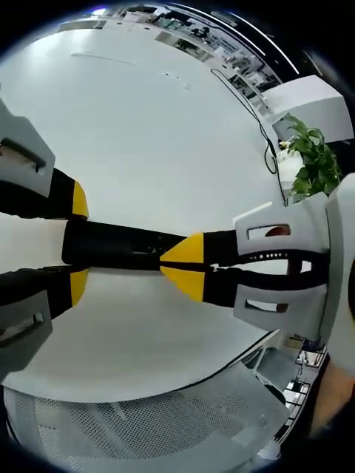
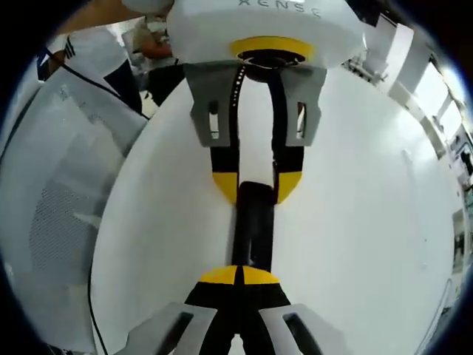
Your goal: Press the specified remote control buttons in sequence, fully releasing each button before pressing the next.
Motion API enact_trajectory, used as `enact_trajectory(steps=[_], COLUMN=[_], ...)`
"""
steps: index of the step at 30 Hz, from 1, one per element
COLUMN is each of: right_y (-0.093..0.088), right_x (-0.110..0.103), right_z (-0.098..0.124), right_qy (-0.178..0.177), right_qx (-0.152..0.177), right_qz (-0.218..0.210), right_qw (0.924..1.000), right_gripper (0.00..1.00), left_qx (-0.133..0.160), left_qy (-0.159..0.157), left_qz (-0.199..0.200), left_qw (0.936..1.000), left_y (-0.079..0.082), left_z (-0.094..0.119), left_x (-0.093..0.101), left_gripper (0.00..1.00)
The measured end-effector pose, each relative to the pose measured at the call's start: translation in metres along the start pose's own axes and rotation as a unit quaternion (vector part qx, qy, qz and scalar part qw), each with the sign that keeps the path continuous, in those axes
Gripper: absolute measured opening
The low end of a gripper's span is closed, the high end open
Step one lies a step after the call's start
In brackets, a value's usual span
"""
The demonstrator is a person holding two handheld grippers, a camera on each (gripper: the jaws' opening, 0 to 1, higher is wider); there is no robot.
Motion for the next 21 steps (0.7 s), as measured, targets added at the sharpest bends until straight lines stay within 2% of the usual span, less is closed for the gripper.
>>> enact_trajectory(steps=[21], right_y=[0.0008], right_x=[0.0019], right_z=[-0.0017], right_qy=[0.008], right_qx=[-0.008], right_qz=[-0.002], right_qw=[0.9999], right_gripper=[0.0], left_qx=[0.004], left_qy=[0.0], left_qz=[0.004], left_qw=[1.0], left_y=[0.0004], left_z=[0.0006], left_x=[0.0008], left_gripper=[0.23])
Point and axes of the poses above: the point that each gripper's makers call its tool centre point, and the gripper's own axes: z roughly backward along the fingers, x roughly to its right, y roughly out of its top, the point moved 10 cm from there along z, roughly backward along the fingers, and after that the axes turned 7 degrees about x, right-handed, at the moved point
